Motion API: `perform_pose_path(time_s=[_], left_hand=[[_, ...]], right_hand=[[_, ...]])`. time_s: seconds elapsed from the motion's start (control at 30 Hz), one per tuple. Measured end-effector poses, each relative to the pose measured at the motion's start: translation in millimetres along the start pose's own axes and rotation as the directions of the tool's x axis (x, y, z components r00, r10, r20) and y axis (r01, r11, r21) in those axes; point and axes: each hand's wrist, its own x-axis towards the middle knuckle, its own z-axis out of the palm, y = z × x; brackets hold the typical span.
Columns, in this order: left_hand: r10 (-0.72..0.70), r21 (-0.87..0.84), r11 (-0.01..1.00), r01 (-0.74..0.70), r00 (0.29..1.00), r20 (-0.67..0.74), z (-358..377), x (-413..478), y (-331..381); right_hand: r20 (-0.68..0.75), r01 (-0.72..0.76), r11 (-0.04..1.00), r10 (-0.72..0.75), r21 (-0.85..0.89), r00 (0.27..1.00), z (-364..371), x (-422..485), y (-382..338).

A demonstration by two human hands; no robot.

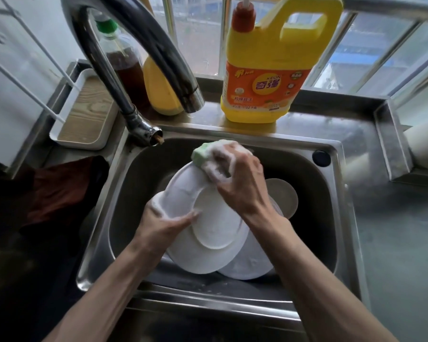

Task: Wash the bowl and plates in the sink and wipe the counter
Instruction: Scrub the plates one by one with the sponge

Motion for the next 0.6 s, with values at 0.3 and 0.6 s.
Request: perform_pose_path(time_s=[0.3,0.6], left_hand=[[0.004,-0.035,0.999,-0.003,1.000,0.016,-7,-6,0],[-0.083,-0.132,0.986,0.102,0.987,0.139,-12,-17,-3]], right_hand=[[-0.006,-0.203,0.973,0.205,0.111,0.979,-11,6,16],[0.132,-0.516,0.720,0.520,0.464,0.844,-14,-4,24]])
